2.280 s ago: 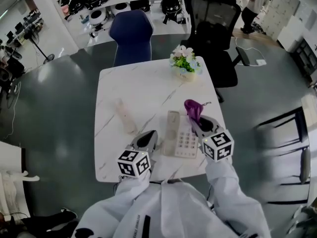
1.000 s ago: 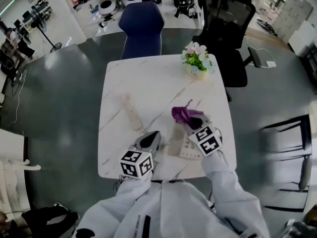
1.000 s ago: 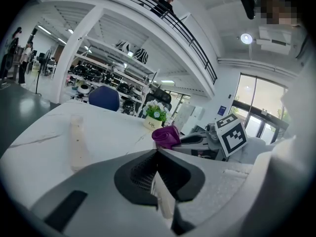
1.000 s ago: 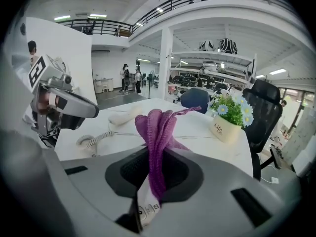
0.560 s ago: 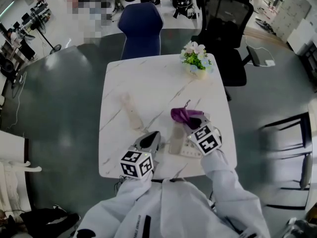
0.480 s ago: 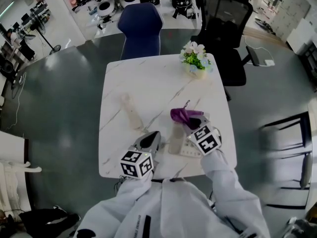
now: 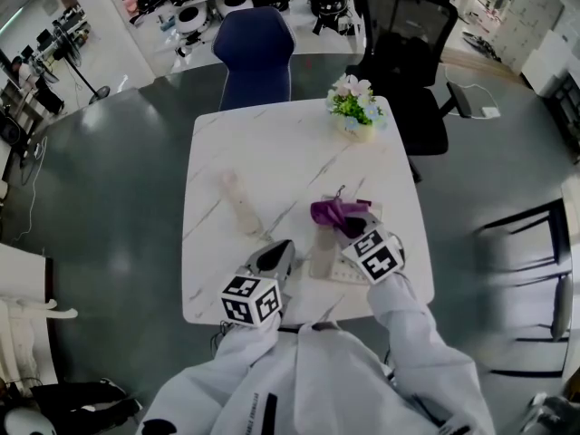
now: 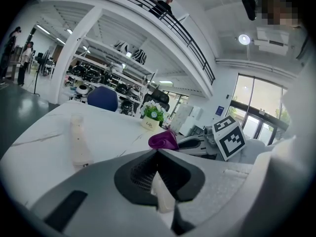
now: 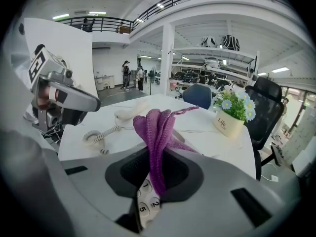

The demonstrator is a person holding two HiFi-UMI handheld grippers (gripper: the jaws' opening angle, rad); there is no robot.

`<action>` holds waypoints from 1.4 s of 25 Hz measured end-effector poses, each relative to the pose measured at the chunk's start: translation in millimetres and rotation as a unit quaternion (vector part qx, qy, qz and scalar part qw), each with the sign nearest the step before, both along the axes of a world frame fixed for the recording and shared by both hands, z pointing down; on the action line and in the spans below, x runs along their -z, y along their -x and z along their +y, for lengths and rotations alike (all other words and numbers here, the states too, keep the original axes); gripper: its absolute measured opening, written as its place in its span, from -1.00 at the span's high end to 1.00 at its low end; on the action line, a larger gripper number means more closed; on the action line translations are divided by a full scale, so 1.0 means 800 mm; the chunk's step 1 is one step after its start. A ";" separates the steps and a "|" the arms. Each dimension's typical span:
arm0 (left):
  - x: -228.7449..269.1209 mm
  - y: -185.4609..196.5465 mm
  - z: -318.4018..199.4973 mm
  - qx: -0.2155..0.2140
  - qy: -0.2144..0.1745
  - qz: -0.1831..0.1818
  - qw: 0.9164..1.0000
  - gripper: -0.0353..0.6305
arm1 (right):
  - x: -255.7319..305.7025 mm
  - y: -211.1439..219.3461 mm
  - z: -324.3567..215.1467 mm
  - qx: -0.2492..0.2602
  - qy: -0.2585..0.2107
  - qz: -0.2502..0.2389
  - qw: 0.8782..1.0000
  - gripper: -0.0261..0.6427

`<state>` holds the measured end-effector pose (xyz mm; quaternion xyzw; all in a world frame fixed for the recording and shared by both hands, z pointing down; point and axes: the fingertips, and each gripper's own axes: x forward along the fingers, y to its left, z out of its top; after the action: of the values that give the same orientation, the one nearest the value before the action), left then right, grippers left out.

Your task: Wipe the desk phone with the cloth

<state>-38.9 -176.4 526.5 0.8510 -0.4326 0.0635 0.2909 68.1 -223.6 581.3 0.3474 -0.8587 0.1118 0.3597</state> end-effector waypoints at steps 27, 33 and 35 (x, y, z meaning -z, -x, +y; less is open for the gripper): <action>0.012 -0.007 0.020 -0.021 -0.006 0.008 1.000 0.90 | -0.009 0.008 0.049 0.007 0.023 0.016 1.000 0.80; 0.014 -0.005 0.024 -0.021 -0.006 0.011 1.000 0.90 | -0.010 0.010 0.059 0.007 0.030 0.017 0.999 0.80; 0.014 -0.004 0.023 -0.022 -0.006 0.012 1.000 0.90 | -0.012 0.012 0.062 0.006 0.031 0.016 0.999 0.80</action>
<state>-36.0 -157.7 515.7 0.8626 -0.4110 0.0568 0.2894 58.8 -174.2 590.7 0.3320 -0.8512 0.1309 0.3848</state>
